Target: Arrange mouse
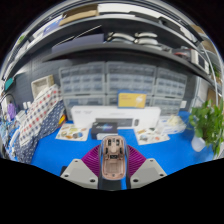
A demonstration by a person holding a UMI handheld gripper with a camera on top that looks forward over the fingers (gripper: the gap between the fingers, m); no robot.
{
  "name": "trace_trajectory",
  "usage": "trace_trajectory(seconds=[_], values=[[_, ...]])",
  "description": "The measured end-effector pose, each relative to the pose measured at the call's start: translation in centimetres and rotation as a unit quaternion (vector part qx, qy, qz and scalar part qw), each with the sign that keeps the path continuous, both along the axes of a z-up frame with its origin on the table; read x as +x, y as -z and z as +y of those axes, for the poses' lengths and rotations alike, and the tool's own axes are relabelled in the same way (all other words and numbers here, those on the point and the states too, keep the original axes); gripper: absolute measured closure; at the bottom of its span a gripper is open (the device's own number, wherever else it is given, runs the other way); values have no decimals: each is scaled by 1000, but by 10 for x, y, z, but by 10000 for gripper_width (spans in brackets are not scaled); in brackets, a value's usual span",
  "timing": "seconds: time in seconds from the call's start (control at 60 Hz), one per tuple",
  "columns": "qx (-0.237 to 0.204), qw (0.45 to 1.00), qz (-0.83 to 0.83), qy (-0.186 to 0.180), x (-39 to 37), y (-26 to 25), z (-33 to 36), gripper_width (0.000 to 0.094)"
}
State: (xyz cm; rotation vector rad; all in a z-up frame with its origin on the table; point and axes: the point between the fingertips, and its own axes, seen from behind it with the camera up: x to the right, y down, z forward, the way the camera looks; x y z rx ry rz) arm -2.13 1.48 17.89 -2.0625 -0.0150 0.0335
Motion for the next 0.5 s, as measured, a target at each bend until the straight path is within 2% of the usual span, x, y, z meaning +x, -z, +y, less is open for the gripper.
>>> trace_trajectory(seconds=[0.117, 0.317, 0.417, 0.5], values=[[-44, 999, -3, -26, -54, 62, -16, 616], [-127, 991, -10, -30, -85, 165, -49, 617], [-144, 989, -11, -29, -85, 192, -57, 611], [-124, 992, -19, -30, -86, 193, -56, 613]])
